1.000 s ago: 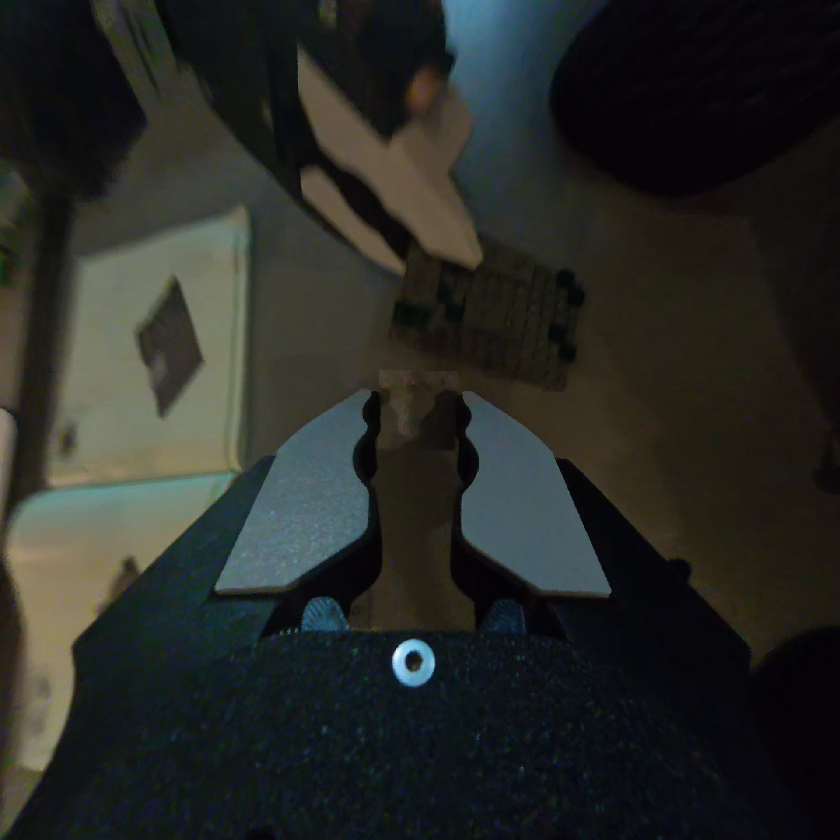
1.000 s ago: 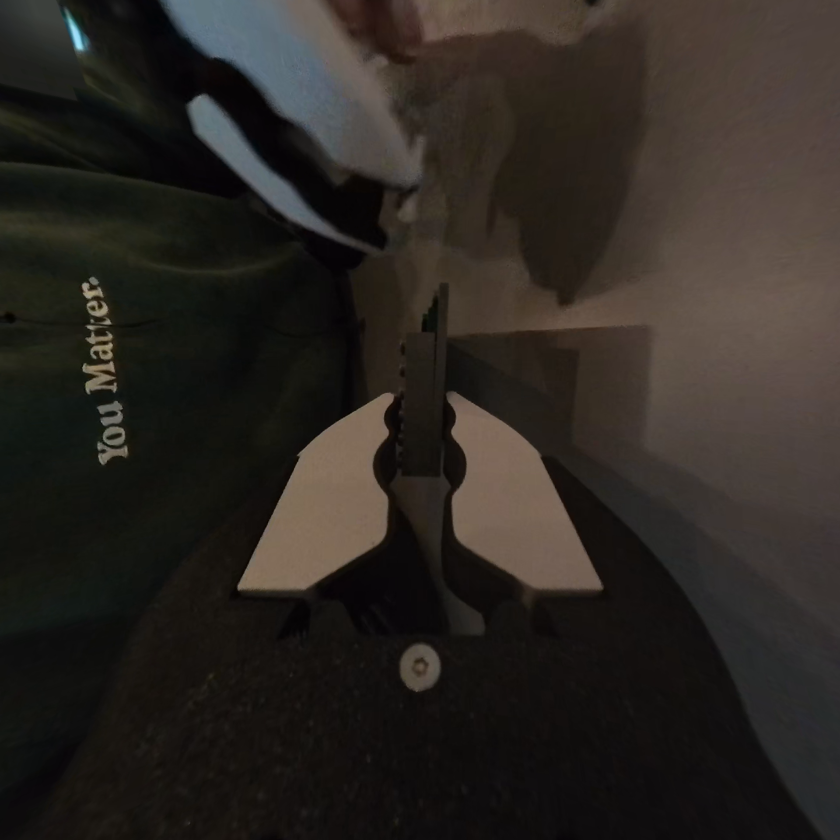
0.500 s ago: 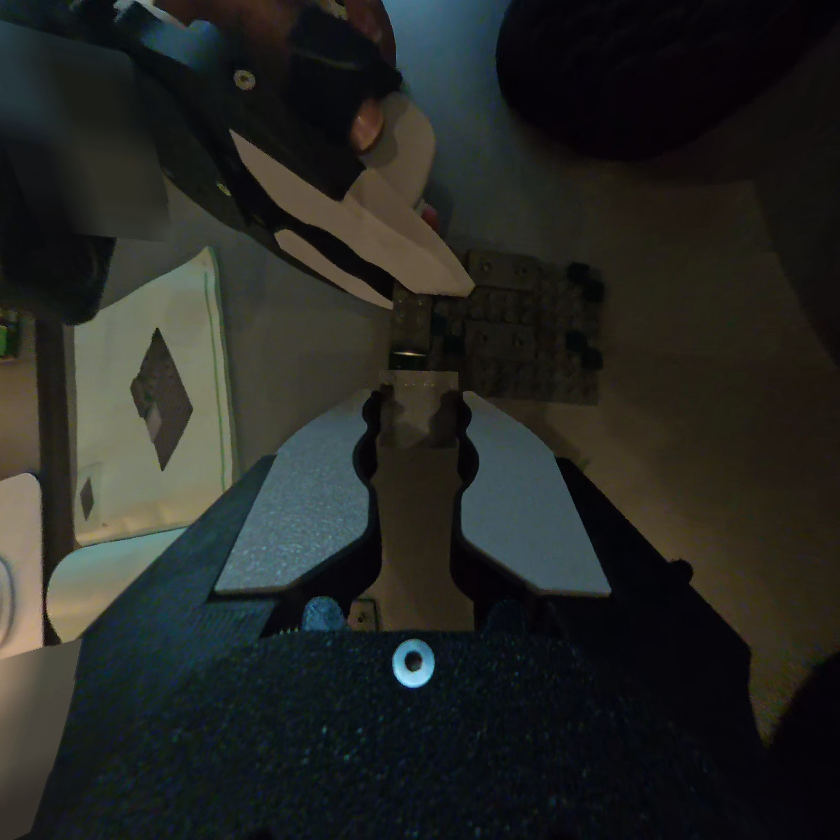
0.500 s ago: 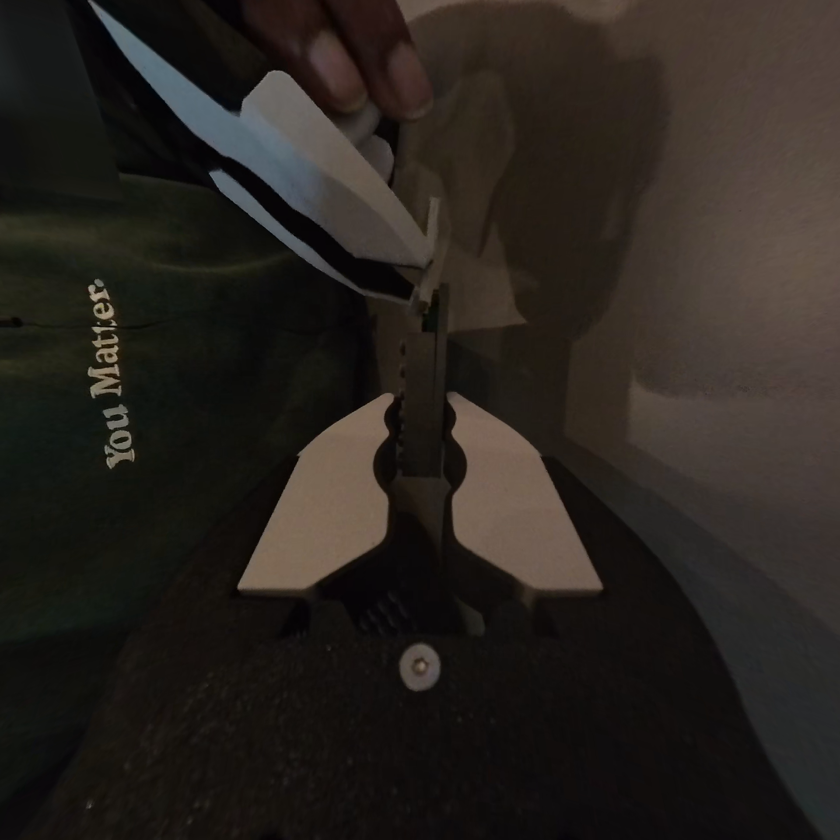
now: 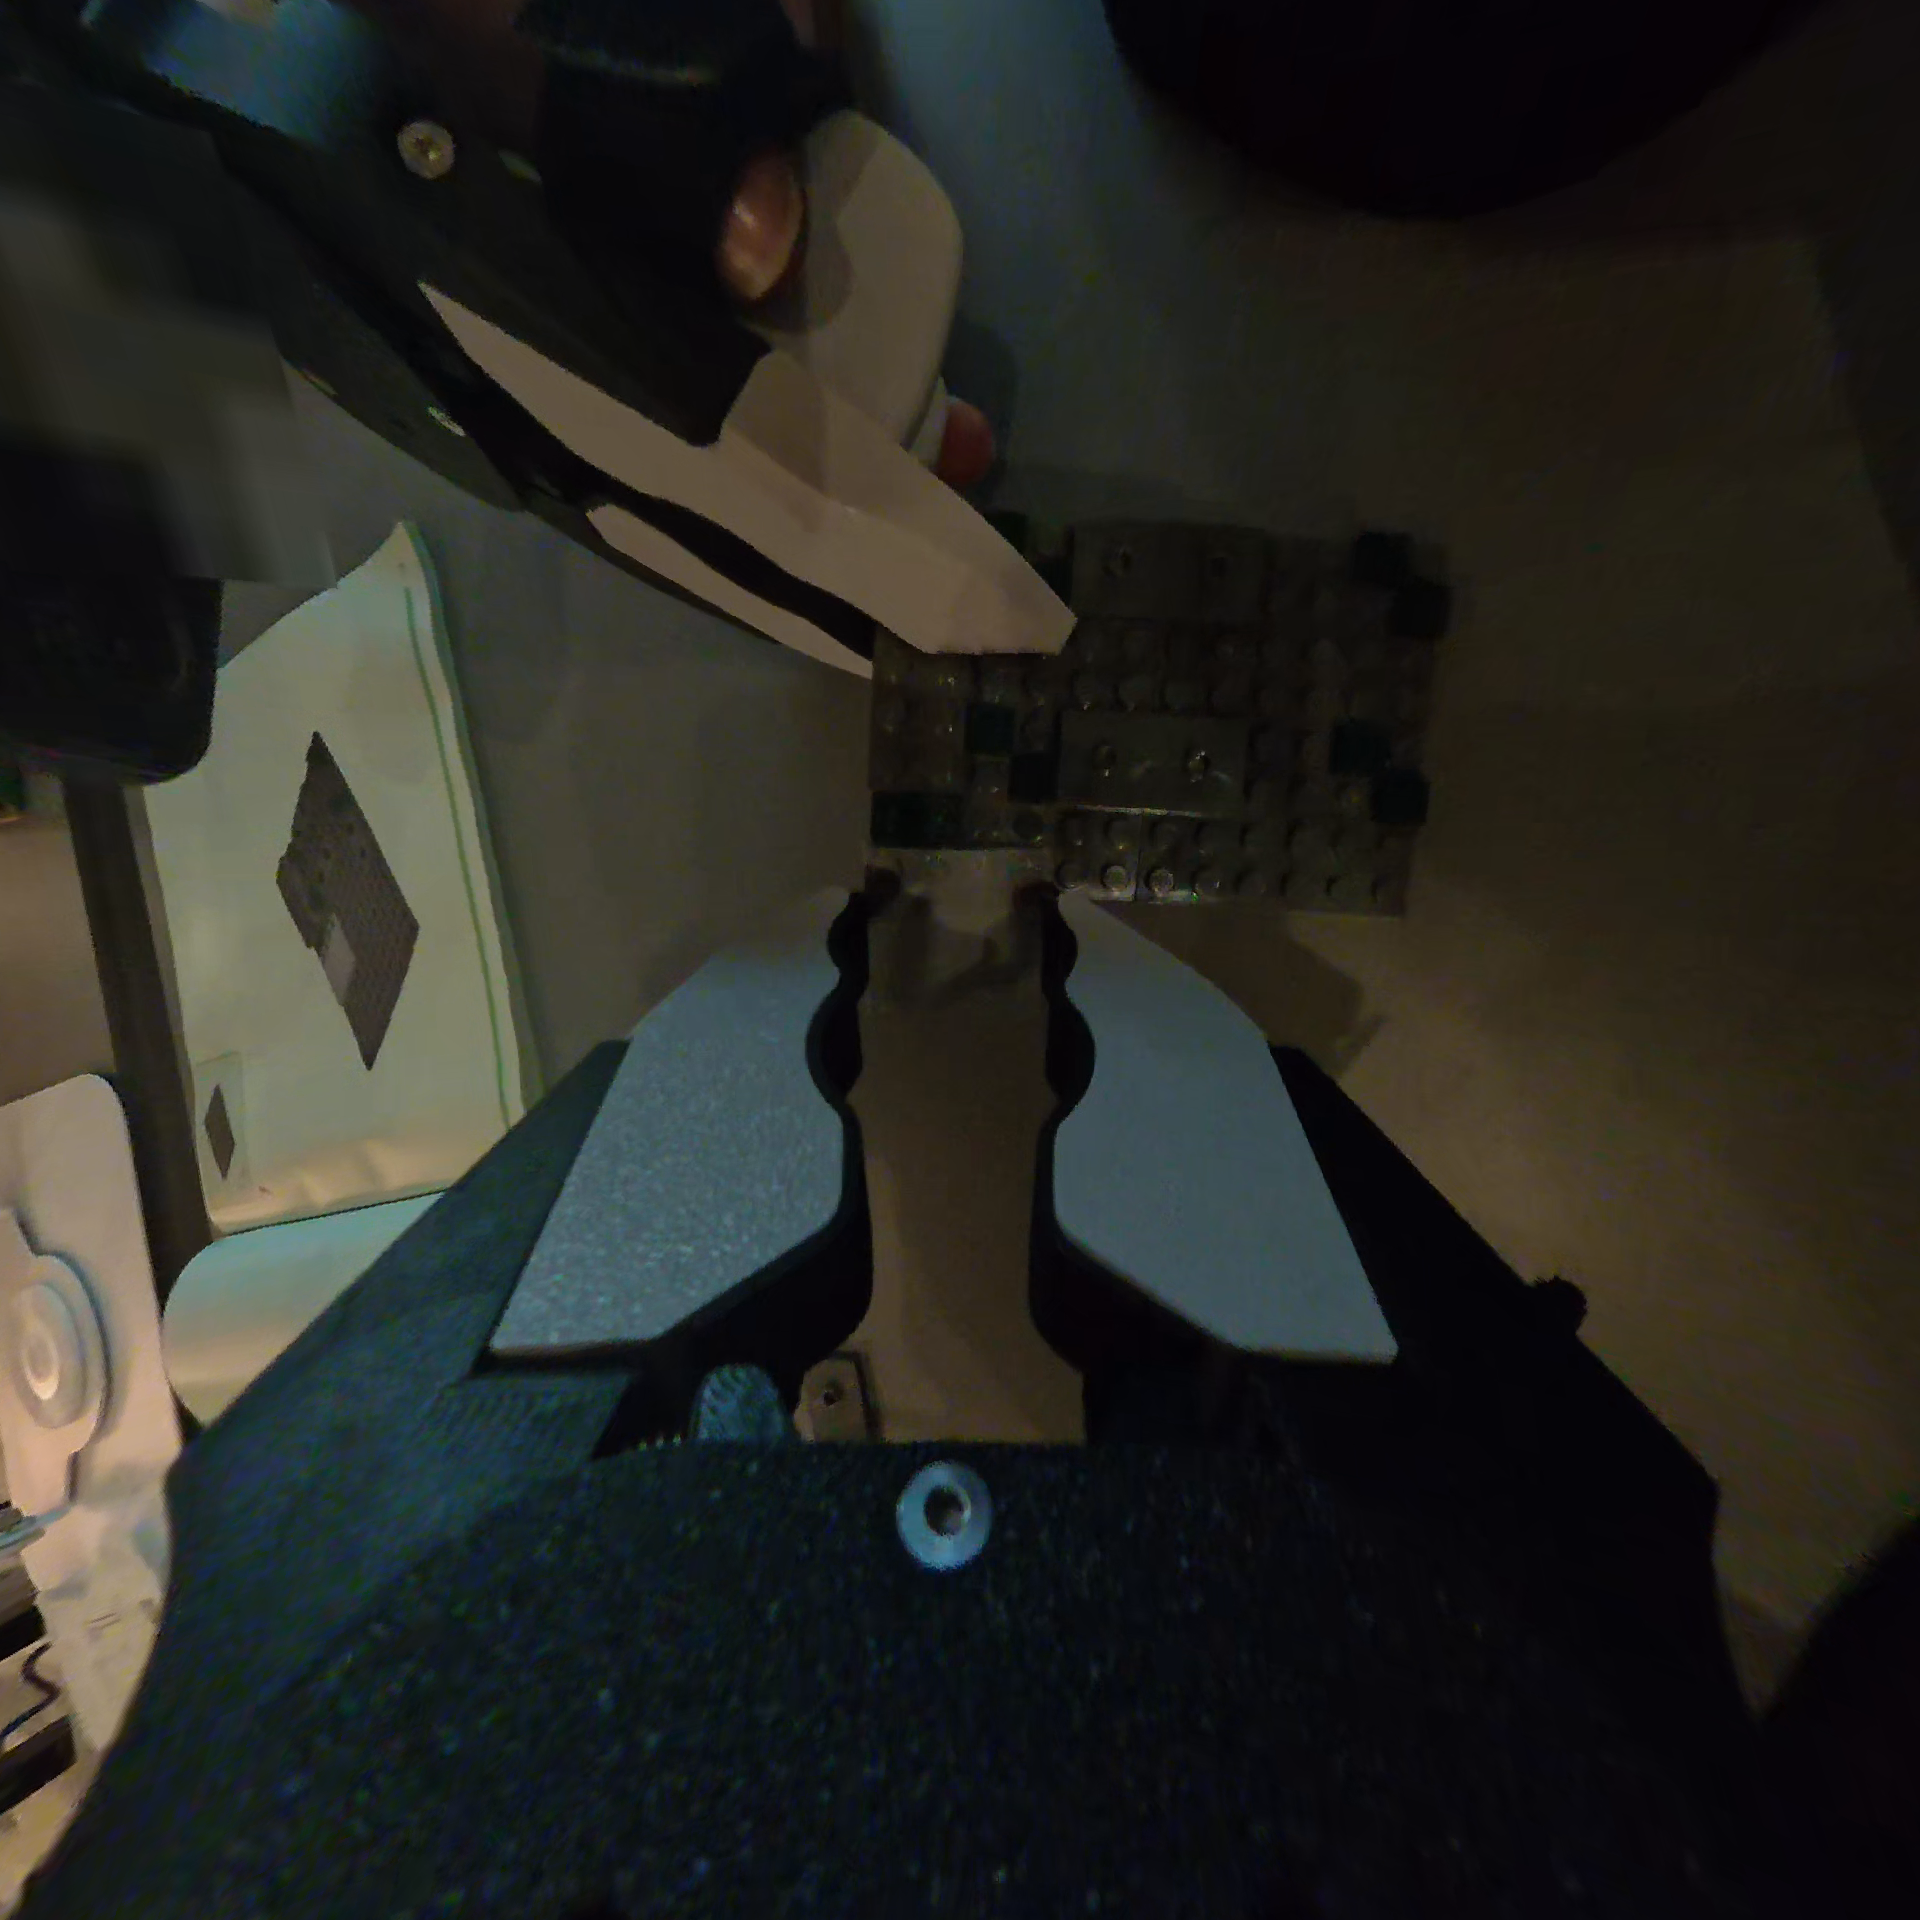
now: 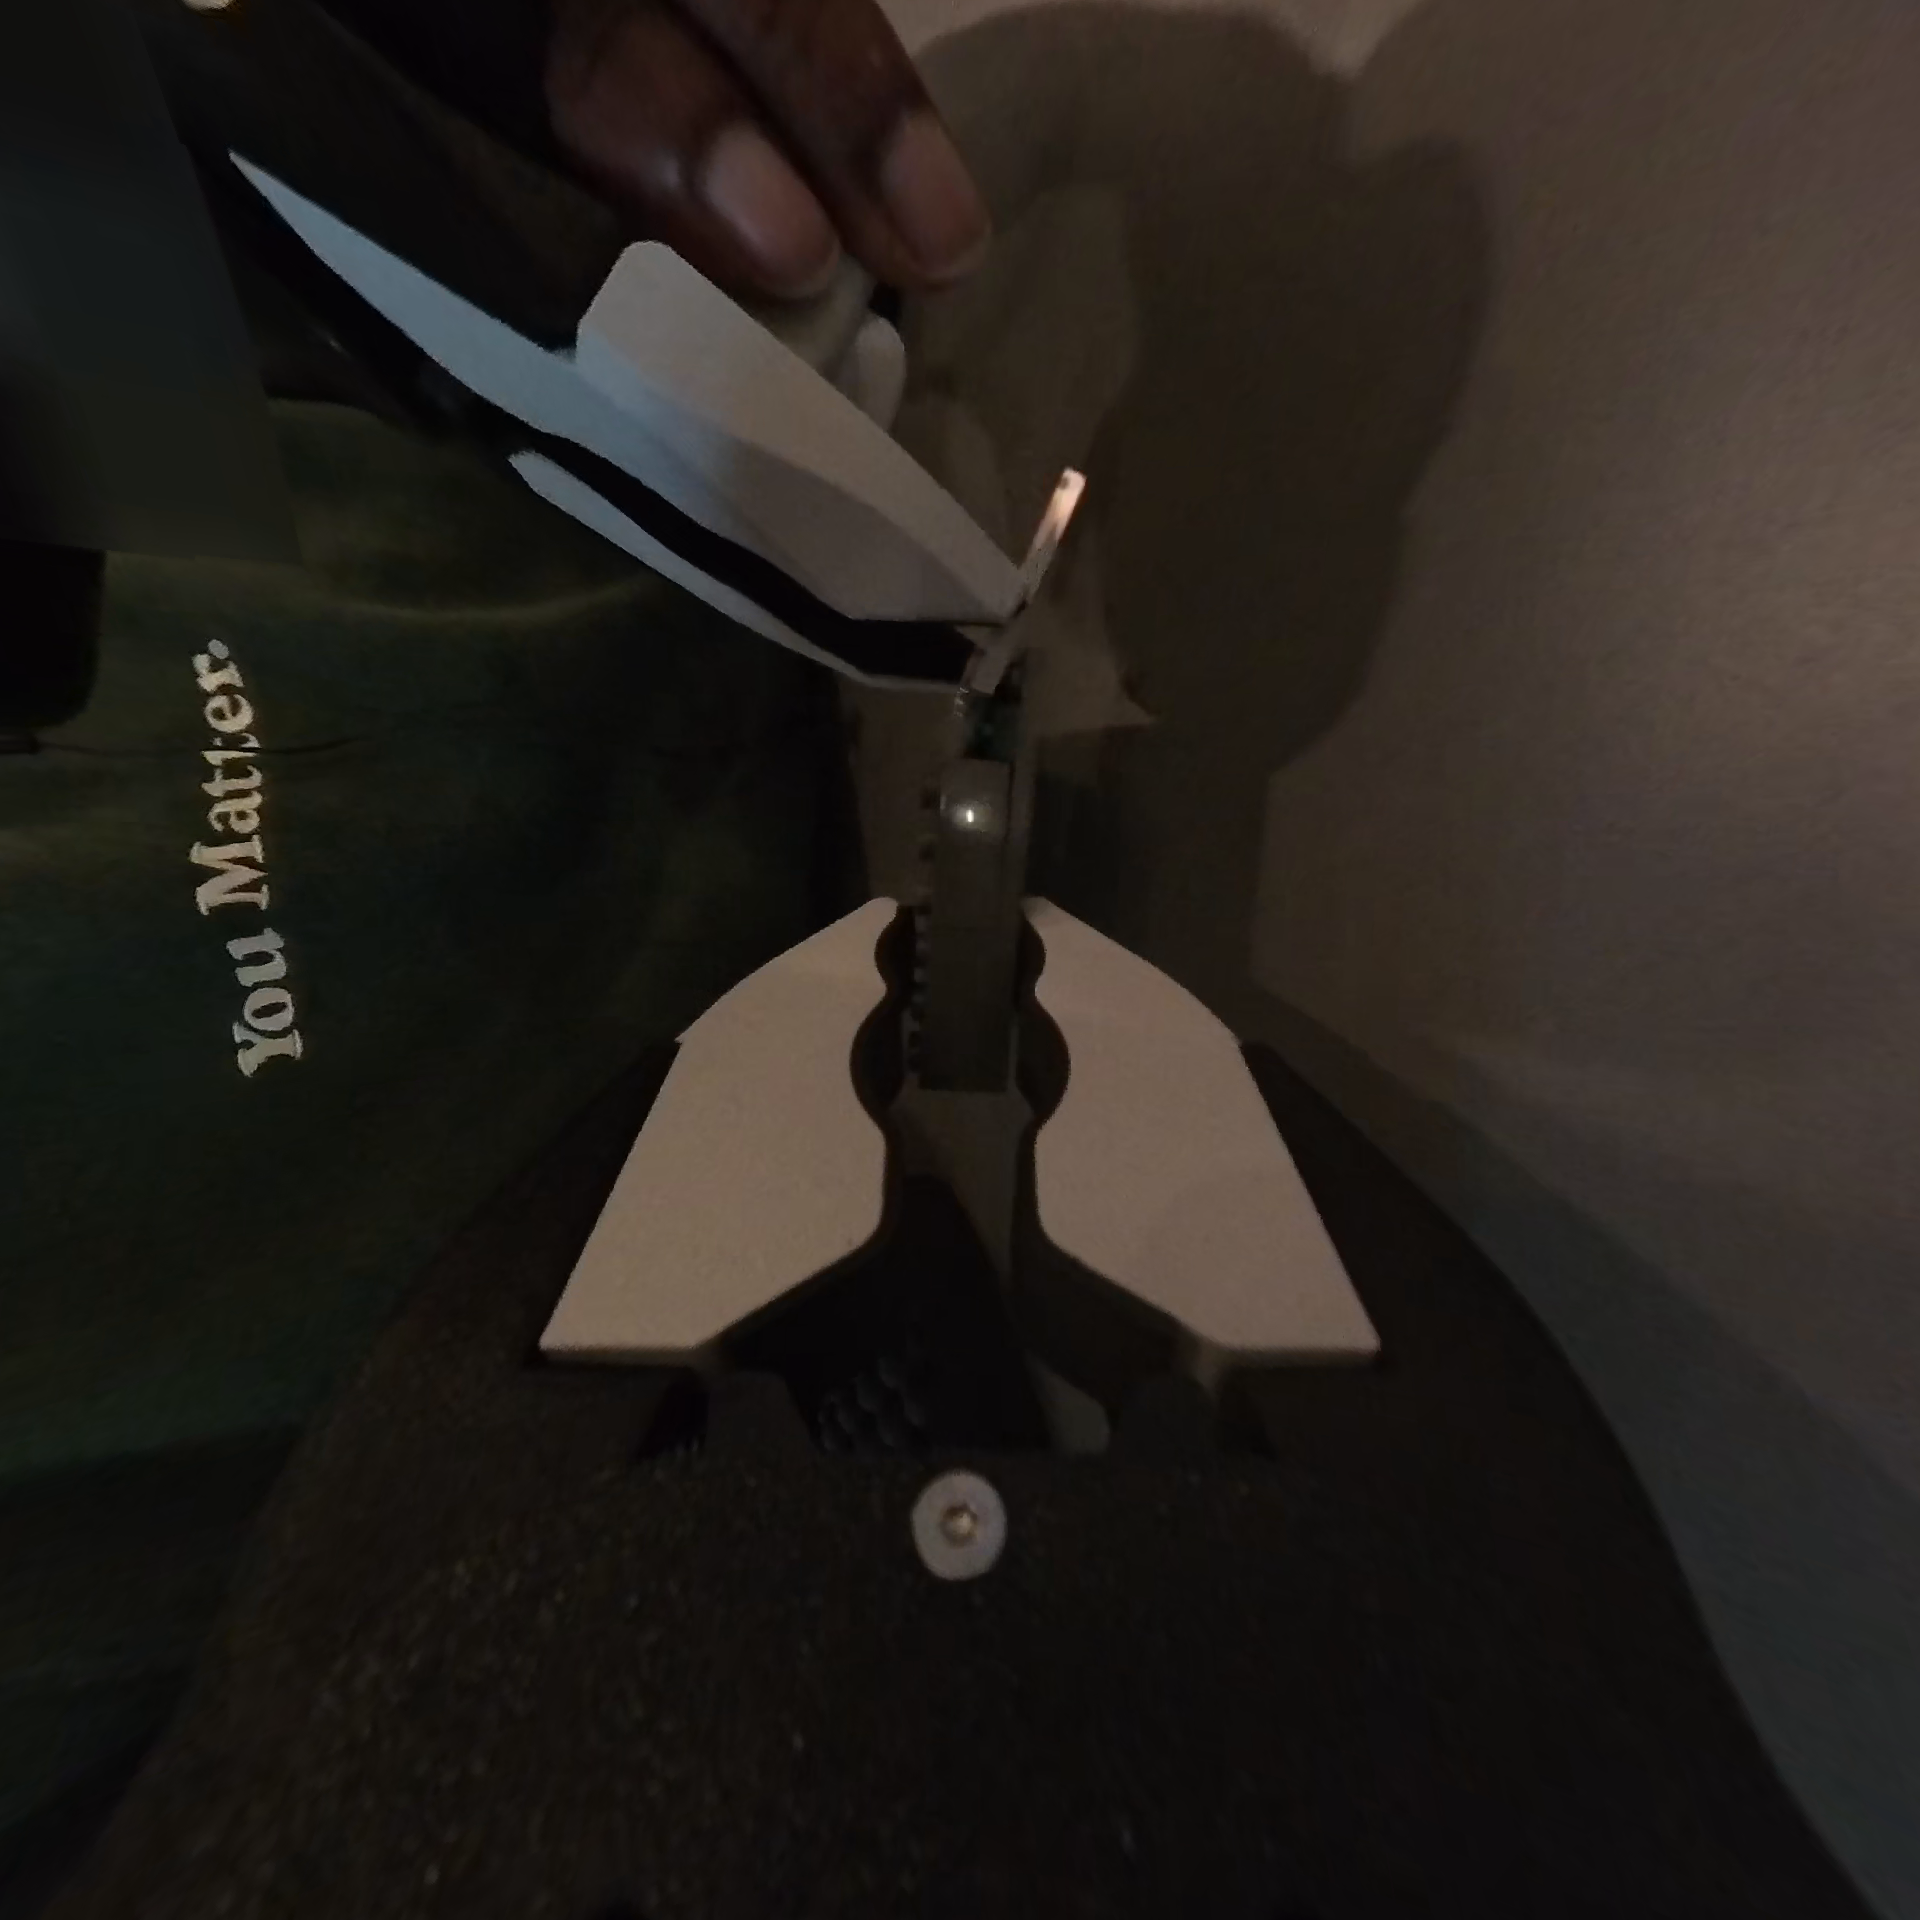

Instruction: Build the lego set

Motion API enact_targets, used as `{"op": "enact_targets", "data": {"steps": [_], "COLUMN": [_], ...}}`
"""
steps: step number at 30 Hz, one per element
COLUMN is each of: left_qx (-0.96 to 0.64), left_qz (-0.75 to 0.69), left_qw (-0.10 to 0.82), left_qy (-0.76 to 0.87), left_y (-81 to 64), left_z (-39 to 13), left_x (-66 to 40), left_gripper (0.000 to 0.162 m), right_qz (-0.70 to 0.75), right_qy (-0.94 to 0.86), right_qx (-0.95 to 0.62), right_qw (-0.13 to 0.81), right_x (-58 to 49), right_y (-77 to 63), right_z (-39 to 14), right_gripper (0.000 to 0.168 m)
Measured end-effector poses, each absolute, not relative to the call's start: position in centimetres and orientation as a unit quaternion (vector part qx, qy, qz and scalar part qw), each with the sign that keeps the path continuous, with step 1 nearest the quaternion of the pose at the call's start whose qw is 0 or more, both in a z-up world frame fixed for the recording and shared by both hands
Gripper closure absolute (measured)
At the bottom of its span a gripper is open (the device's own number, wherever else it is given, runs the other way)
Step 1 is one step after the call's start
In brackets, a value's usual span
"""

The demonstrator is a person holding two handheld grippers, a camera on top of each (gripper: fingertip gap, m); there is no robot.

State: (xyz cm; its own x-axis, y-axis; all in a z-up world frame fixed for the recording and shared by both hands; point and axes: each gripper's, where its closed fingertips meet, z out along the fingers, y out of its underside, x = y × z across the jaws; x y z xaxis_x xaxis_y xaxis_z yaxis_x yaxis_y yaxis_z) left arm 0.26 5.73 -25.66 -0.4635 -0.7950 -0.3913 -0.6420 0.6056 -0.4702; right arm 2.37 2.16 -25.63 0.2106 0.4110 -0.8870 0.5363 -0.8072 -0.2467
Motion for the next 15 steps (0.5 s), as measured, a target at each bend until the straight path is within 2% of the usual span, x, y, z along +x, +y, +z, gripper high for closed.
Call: {"op": "enact_targets", "data": {"steps": [15], "left_qx": [-0.423], "left_qz": [-0.106], "left_qw": [0.288], "left_qy": [0.853], "left_y": [5.72], "left_z": [-26.21], "left_x": [-0.06], "left_gripper": [0.13], "right_qz": [-0.575], "right_qy": [0.307], "right_qx": [0.757], "right_qw": [0.055], "right_x": [1.85], "right_y": [1.9], "right_z": [-25.03], "right_gripper": [0.146]}}
